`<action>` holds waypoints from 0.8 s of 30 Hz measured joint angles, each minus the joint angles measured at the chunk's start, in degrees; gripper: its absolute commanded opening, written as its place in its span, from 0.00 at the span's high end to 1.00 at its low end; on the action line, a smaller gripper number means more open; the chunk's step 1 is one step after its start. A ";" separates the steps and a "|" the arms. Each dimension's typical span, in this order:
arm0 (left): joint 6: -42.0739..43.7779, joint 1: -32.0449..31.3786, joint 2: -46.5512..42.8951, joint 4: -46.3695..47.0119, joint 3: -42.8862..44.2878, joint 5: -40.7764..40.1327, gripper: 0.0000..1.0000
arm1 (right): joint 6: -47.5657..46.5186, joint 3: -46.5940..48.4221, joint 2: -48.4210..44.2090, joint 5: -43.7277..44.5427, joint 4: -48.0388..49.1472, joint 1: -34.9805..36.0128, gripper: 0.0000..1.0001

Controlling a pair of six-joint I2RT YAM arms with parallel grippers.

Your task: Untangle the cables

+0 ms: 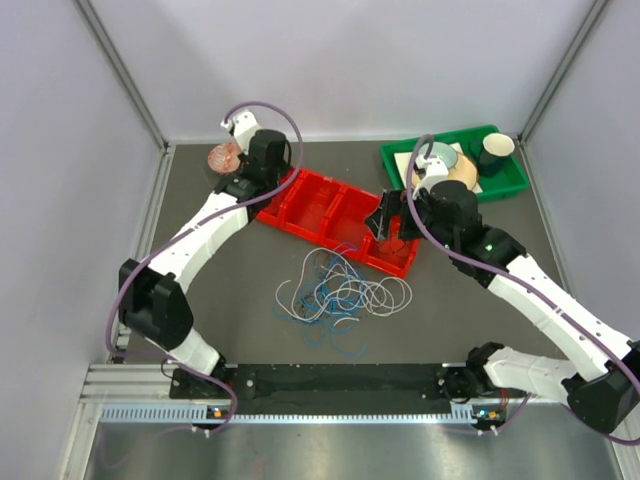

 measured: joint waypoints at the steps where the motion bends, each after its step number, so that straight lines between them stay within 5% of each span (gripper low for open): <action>1: 1.25 0.02 -0.17 0.39 1.29 -0.70 1.00 | 0.02 0.00 -0.02 0.00 -0.02 0.00 0.01; 9: 7.32 1.84 -0.61 3.93 7.39 -3.63 1.00 | 0.04 0.00 -0.02 -0.22 -0.02 0.00 0.01; 24: 7.10 6.43 5.35 5.88 4.68 -5.44 1.00 | 0.92 -0.02 0.00 -0.63 -0.02 0.00 0.01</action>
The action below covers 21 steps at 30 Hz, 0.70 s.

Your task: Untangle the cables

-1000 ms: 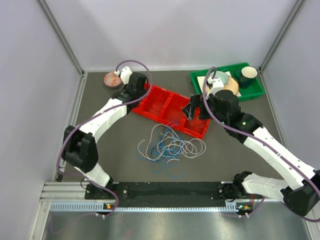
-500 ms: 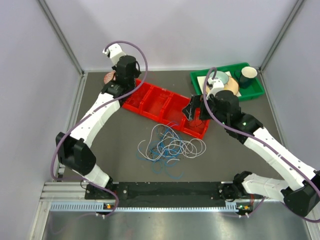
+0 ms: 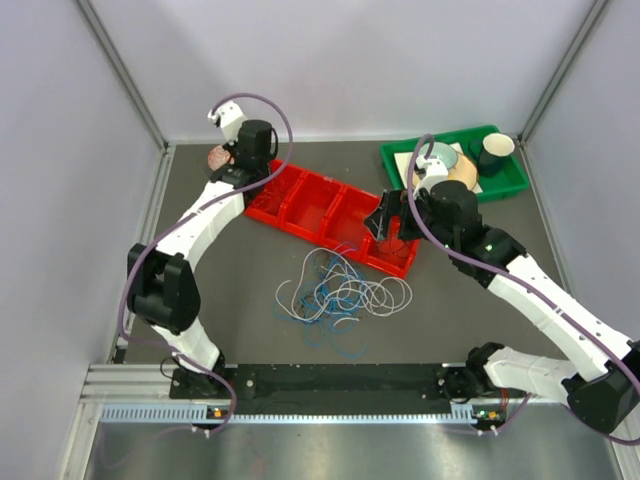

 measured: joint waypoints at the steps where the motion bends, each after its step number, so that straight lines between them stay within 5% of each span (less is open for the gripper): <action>1: -0.26 0.07 0.24 0.09 -0.98 0.17 1.00 | 0.09 0.02 0.00 -0.04 0.00 0.00 0.01; 21: -2.19 1.66 14.10 0.28 -2.14 2.54 1.00 | 0.76 -0.96 -0.07 -0.46 0.04 0.00 0.01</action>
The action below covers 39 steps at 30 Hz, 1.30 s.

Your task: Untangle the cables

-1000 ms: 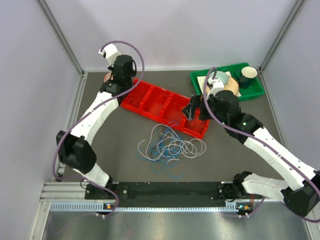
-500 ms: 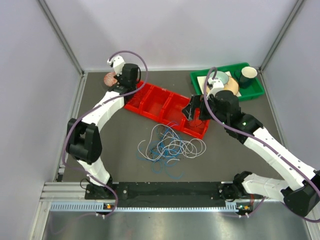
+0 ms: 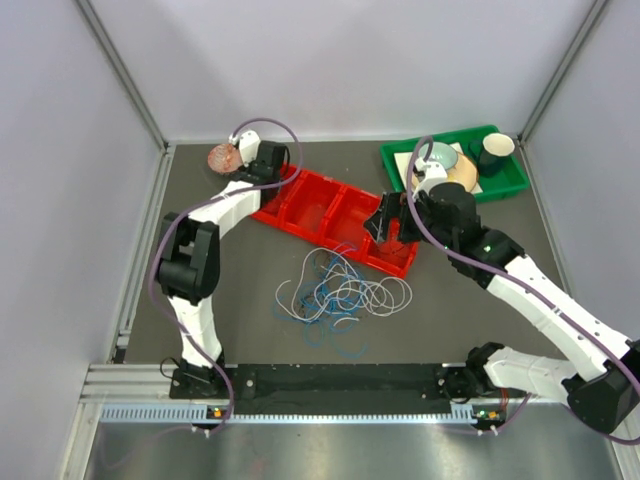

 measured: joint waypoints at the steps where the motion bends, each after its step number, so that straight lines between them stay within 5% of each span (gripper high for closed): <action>1: 0.00 0.11 0.48 -0.07 0.00 0.20 1.00 | 0.15 -0.11 0.00 0.00 -0.11 0.00 0.01; 9: 0.26 0.39 4.81 -0.96 1.53 1.86 1.00 | 0.33 -0.24 0.02 -0.17 -0.07 0.00 0.01; 15: 0.37 0.39 5.11 -3.43 3.23 3.21 0.60 | 0.31 -0.24 0.15 -0.28 -0.07 0.00 0.01; 20: 1.07 0.39 2.91 -4.28 3.21 4.90 0.41 | 0.31 -0.24 0.61 -1.07 -0.04 0.00 0.01; 39: 6.21 0.33 -8.98 -1.79 -1.62 11.96 0.45 | 1.01 -0.52 1.05 -2.34 0.39 0.00 0.01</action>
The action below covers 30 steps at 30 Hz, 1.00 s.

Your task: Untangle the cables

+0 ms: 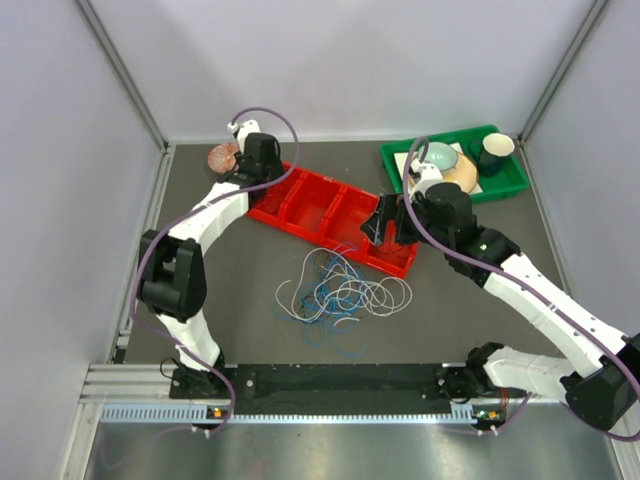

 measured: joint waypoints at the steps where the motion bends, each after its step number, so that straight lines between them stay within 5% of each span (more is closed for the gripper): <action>1: 0.42 -0.17 0.07 0.15 -0.17 1.20 0.45 | 0.09 0.00 0.00 -0.02 0.00 0.00 0.01; 12: 2.60 -2.60 4.42 1.18 1.05 5.90 0.51 | 0.28 -0.81 -0.28 0.00 0.42 0.00 0.01; 16: 2.91 -2.58 6.03 1.11 1.38 5.07 0.76 | 0.28 -0.83 -0.28 0.02 0.44 0.00 0.01; 18: 3.04 -2.56 6.54 1.14 1.86 3.80 0.99 | 0.28 -0.83 -0.28 0.04 0.44 0.00 0.01; 30: 3.93 -0.76 15.43 1.44 8.17 -0.15 1.00 | 0.31 -1.44 -0.83 0.20 0.70 0.00 0.01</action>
